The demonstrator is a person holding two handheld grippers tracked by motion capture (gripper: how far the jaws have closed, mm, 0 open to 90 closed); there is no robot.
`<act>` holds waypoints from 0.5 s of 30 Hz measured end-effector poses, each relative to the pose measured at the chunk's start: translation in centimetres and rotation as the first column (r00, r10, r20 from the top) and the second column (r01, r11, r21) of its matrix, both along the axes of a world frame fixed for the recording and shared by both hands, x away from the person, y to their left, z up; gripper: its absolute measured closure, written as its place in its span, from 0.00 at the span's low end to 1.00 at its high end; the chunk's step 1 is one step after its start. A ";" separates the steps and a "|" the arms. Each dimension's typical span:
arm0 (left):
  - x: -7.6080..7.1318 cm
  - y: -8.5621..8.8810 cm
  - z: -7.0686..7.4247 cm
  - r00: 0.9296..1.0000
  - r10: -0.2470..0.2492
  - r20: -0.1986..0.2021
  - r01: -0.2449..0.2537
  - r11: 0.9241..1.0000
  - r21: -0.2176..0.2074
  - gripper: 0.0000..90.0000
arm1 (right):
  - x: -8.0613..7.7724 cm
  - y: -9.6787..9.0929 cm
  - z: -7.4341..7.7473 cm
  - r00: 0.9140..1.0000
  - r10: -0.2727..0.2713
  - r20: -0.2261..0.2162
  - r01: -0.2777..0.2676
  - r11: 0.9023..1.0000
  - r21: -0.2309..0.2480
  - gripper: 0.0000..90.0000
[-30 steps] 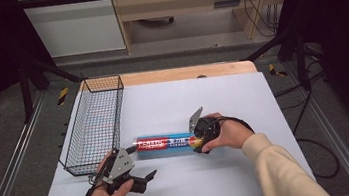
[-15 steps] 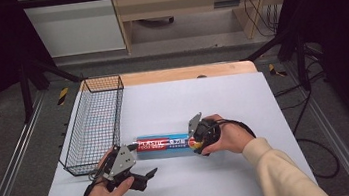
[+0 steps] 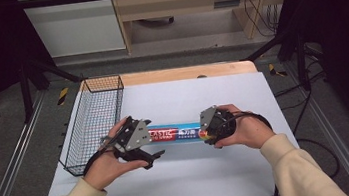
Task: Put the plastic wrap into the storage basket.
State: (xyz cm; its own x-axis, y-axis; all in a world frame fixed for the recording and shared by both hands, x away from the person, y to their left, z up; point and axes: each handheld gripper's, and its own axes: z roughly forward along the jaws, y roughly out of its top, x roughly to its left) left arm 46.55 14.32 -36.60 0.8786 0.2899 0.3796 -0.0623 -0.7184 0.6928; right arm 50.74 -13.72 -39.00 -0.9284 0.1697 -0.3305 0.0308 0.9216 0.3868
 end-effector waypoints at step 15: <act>3.4 -7.0 0.3 0.992 -0.104 0.070 0.079 0.953 0.291 0.11 | -0.7 -1.1 4.5 0.999 0.007 0.053 -0.005 0.999 -0.035 0.34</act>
State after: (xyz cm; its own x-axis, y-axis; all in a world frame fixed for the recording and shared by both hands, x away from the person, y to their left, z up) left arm 49.94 7.34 -36.27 0.8578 0.0776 0.5080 -0.1858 -0.8748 0.4474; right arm 50.07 -14.80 -34.51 -0.9104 0.1519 -0.3849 0.0054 0.9345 0.3559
